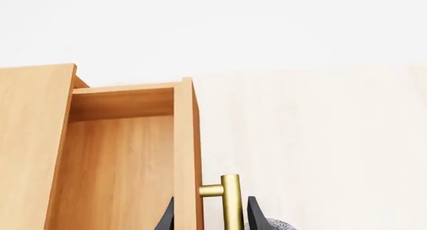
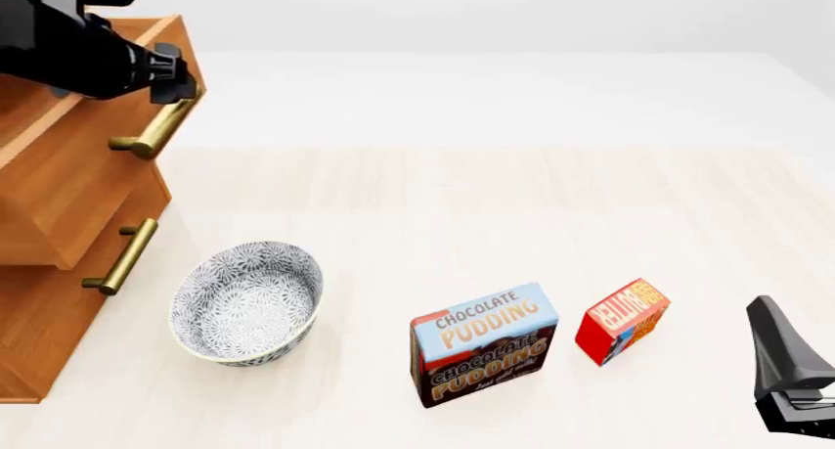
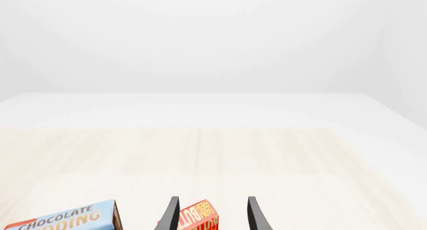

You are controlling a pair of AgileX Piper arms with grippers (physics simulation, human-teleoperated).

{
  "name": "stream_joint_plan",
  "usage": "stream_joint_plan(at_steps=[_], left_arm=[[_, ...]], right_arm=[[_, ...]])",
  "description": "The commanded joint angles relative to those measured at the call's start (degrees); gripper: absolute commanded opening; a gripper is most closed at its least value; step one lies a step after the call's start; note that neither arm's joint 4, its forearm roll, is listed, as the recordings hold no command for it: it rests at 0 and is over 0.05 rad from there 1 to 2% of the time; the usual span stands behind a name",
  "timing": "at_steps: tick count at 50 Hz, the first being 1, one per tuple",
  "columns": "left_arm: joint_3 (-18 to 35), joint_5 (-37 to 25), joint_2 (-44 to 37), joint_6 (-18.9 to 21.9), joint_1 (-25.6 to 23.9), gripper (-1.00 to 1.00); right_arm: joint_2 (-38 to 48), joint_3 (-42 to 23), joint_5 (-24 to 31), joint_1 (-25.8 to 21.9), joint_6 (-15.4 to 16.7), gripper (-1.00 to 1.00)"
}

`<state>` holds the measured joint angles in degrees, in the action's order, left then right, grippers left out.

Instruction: Put the butter at the back in the top drawer of the cabinet and close it.

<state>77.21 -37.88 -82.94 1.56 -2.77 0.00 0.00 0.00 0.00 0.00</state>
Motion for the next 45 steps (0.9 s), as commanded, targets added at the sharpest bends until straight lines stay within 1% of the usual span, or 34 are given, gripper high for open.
stream_joint_plan(at_steps=[1,26,45], left_arm=[[0.78,0.22,-1.09,0.06,-1.87,1.0],[2.45,0.34,-2.85,-0.64,-5.63,1.0],[2.71,1.03,-4.58,-1.07,-7.47,1.0]], right_arm=[[0.0,0.0,0.0,0.0,0.0,1.0],[0.0,0.0,0.0,0.0,0.0,1.0],[0.0,0.0,0.0,0.0,0.0,1.0]])
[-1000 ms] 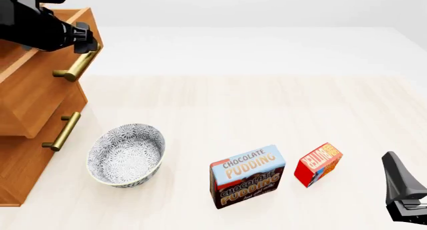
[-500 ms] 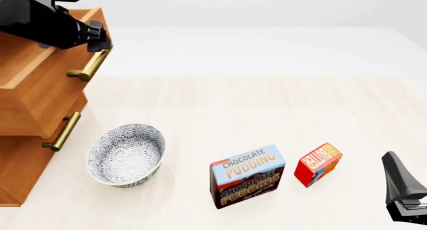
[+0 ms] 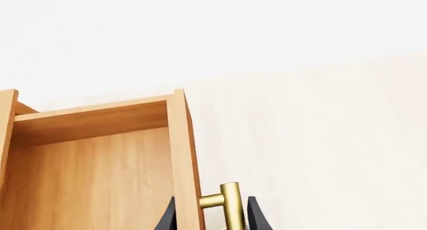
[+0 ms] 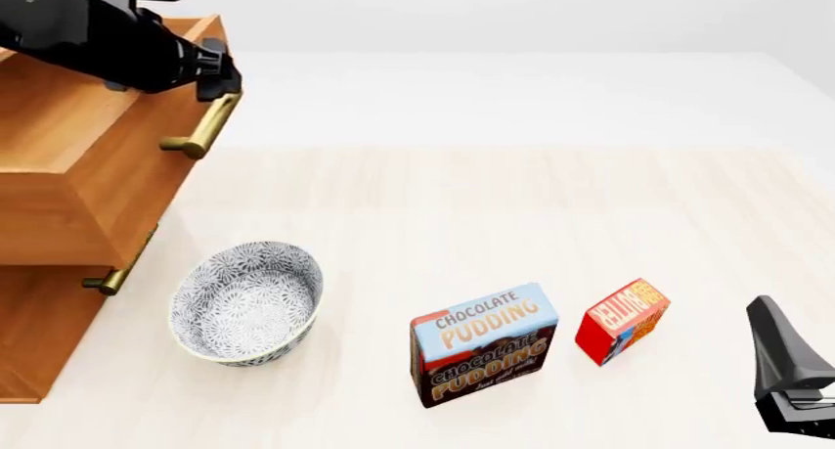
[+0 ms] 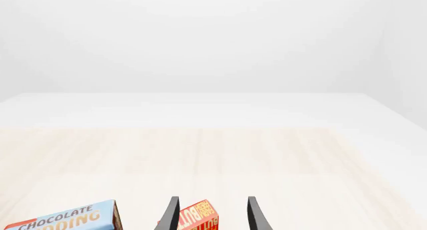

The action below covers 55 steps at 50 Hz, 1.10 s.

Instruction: Put the butter at the back in the top drawer of the cabinet and close it.

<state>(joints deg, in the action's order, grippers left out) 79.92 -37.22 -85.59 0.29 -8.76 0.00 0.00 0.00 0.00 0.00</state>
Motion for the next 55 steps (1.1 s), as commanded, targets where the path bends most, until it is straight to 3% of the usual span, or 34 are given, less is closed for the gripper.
stream_joint_plan(at_steps=[1,55], left_arm=[[0.02,0.36,-2.0,0.12,-1.55,1.0],[2.96,0.14,-4.13,-0.43,-5.77,1.0]], right_arm=[[0.0,0.0,0.0,0.0,0.0,1.0],[0.0,0.0,0.0,0.0,0.0,1.0]])
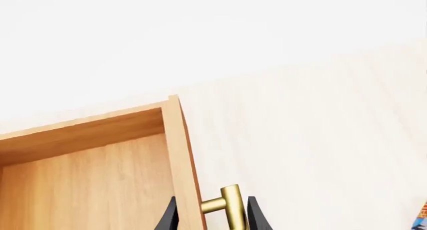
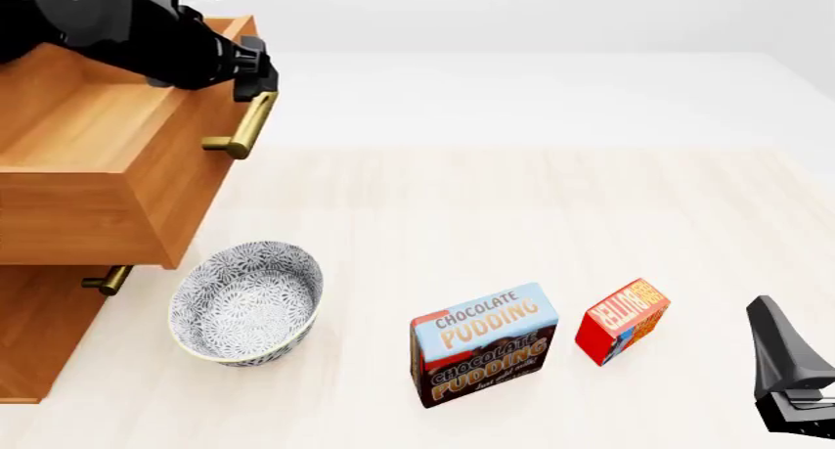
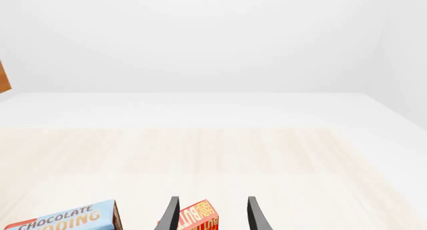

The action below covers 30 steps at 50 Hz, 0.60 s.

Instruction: Put the butter at the back in the top drawer of the cabinet and close it.

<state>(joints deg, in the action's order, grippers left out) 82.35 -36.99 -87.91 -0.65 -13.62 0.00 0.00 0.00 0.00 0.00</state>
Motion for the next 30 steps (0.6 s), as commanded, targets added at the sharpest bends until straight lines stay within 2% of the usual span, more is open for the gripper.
stream_joint_plan(at_steps=[1,30], left_arm=[[0.49,-0.03,-1.87,0.56,-0.99,1.0],[2.04,0.24,-3.77,0.31,-4.2,1.0]], right_arm=[[0.0,0.0,0.0,0.0,0.0,1.0],[0.0,0.0,0.0,0.0,0.0,1.0]])
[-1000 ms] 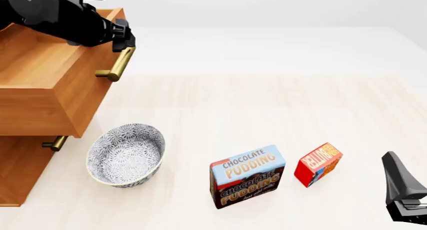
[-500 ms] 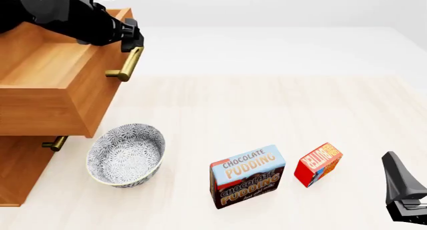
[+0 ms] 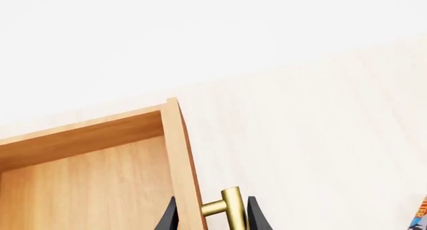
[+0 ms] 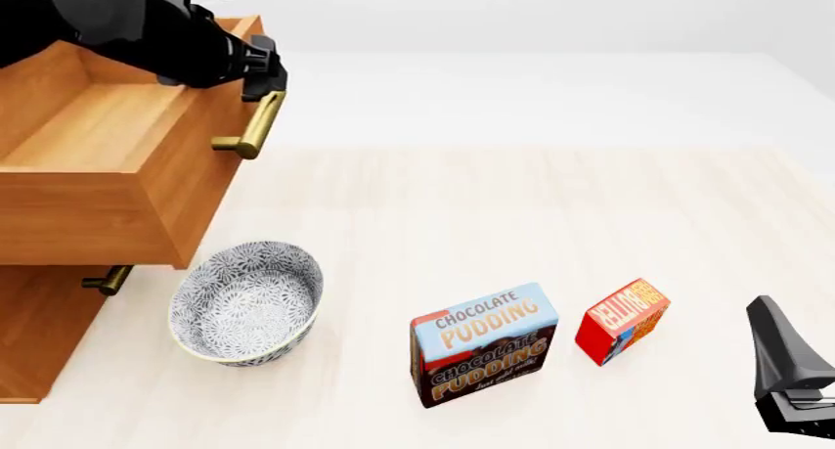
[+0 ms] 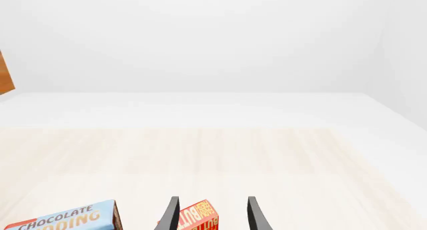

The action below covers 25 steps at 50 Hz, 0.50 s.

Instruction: Put the butter at the back in the top drawer of the cabinet and close it.

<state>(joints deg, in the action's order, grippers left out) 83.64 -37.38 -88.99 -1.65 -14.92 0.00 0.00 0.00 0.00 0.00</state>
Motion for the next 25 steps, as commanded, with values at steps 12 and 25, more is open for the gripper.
stream_joint_plan(at_steps=[12,25], left_arm=[[0.94,-0.27,-1.68,1.76,-3.01,1.0],[1.82,-3.45,2.74,4.02,-1.84,1.0]], right_arm=[[0.0,0.0,0.0,0.0,0.0,1.0],[0.0,0.0,0.0,0.0,0.0,1.0]])
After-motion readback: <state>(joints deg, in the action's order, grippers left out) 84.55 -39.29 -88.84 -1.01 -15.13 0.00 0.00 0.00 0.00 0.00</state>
